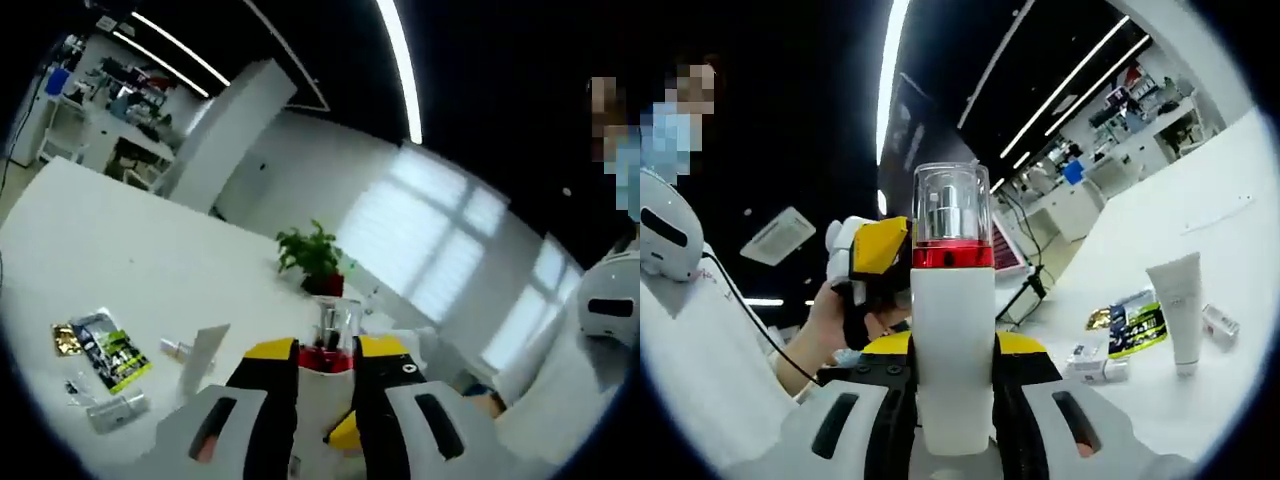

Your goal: Arrange the skincare products in the storage area until every visible bottle or jar stands upright without overlapping.

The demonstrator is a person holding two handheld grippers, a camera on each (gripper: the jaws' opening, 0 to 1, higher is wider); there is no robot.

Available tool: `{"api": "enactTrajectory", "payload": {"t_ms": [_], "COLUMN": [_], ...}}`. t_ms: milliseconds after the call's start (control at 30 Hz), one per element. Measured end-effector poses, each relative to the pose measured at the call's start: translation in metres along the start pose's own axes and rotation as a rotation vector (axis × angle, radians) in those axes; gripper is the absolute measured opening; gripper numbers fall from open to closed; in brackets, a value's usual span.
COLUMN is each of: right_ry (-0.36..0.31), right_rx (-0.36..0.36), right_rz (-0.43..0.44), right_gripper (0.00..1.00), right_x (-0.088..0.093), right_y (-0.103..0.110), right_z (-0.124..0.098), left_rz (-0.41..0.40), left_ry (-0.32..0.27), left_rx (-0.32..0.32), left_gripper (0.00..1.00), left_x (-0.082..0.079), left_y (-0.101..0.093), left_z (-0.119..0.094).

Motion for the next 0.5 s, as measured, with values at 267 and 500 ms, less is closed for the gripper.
{"api": "enactTrajectory", "payload": {"t_ms": [267, 500], "right_ry": [0.051, 0.098], "right_rx": [-0.072, -0.169], "right_rz": [-0.045, -0.111], "right_gripper": [0.27, 0.27], "right_x": [-0.002, -0.007], "right_y": [0.006, 0.013], "right_z": [0.000, 0.006], "left_rz": [0.162, 0.202], "left_ry": [0.134, 0.141], "left_rx": [0.077, 0.134], "left_gripper": [0.29, 0.29], "left_x": [0.011, 0.014], "left_y": [-0.005, -0.011], "left_z": [0.007, 0.010]}}
Point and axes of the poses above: the point that each gripper's makers call its tool centre point, and the gripper's own axes: z roughly forward along the fingers, y roughly to its left, x roughly out of its underside, the point moved 9 cm from there along -z, roughly backward along the fingers, and after that the axes turned 10 degrees about -x, right-handed, at the moved point
